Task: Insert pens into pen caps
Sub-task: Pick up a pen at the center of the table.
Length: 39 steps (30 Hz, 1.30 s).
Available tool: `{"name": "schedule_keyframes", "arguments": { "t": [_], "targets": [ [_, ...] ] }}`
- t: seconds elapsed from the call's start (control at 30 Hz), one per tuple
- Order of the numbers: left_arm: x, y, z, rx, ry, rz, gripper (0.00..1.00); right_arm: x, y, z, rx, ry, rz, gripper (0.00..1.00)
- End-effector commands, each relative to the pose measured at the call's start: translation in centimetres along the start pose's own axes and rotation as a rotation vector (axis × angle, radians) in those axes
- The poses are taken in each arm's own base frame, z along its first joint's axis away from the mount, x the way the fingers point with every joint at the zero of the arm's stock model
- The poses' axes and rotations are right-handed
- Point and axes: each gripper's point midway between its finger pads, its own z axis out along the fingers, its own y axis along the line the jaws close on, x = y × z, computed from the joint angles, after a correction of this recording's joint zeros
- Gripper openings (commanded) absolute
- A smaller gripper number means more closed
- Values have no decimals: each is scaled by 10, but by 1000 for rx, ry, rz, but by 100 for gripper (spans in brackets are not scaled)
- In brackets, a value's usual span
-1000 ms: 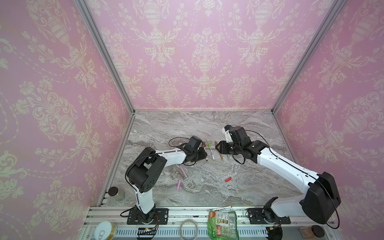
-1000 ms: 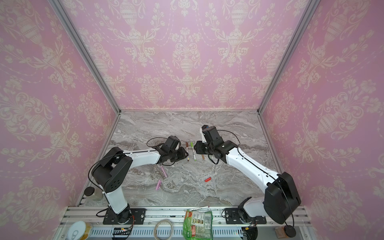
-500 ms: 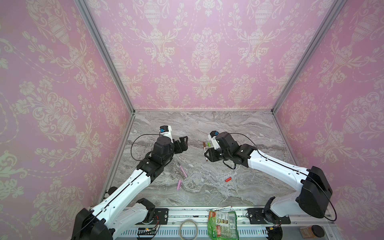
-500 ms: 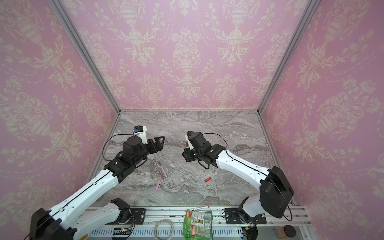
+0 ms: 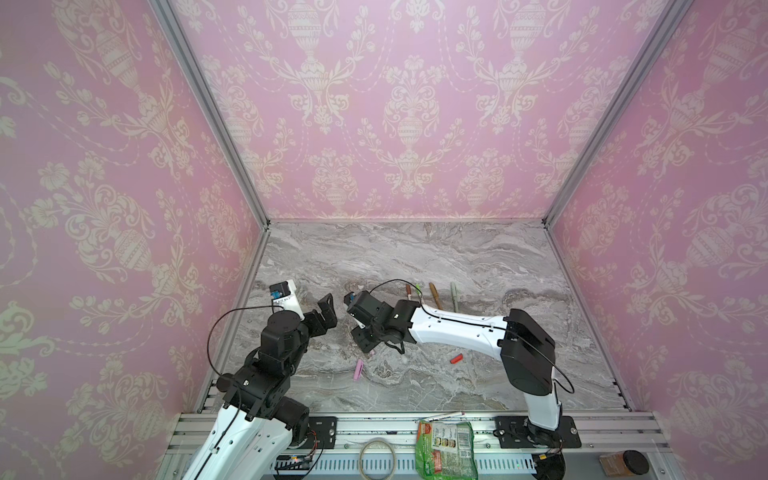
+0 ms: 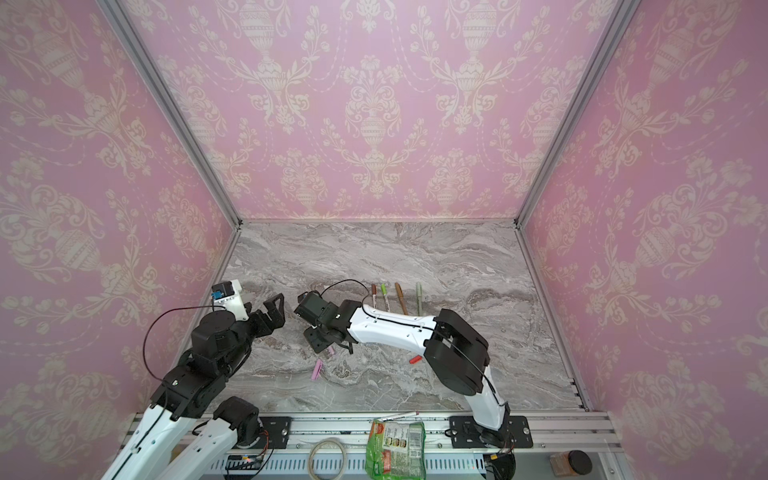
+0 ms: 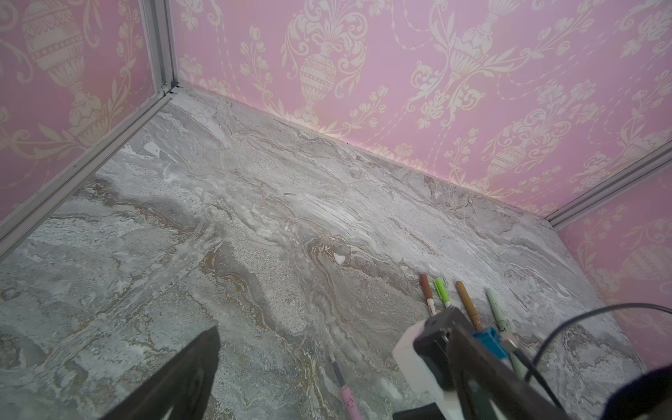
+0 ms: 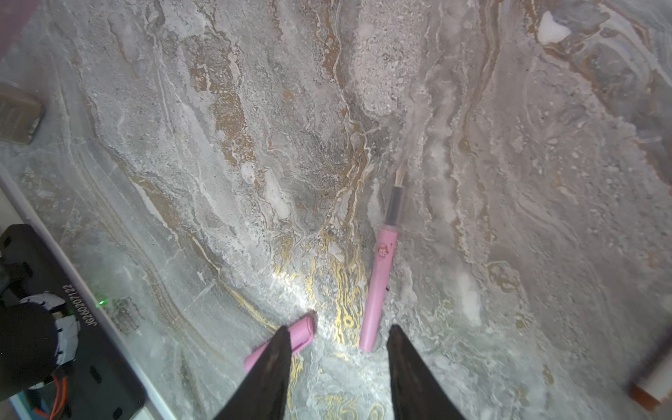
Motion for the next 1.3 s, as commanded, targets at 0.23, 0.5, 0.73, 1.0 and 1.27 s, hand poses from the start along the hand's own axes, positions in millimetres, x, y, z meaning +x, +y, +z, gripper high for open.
{"name": "schedule_keyframes", "arguments": {
  "t": [0.23, 0.5, 0.73, 1.0, 1.27],
  "targets": [
    [-6, 30, -31, -80, -86, 35, 99, 0, -22, 42, 132, 60, -28, 46],
    [-6, 28, -31, -77, -83, 60, 99, 1, -26, 65, 156, 98, -11, 38],
    [-9, 24, -29, -67, -82, 84, 99, 1, -29, 75, 144, 125, 29, 32],
    [-6, 22, -25, -54, -75, 79, 99, 11, -31, 78, 137, 162, 32, 27],
    [-11, 20, -27, -43, -95, 44, 99, 25, -36, 80, 143, 200, 47, 11]
  ]
}}
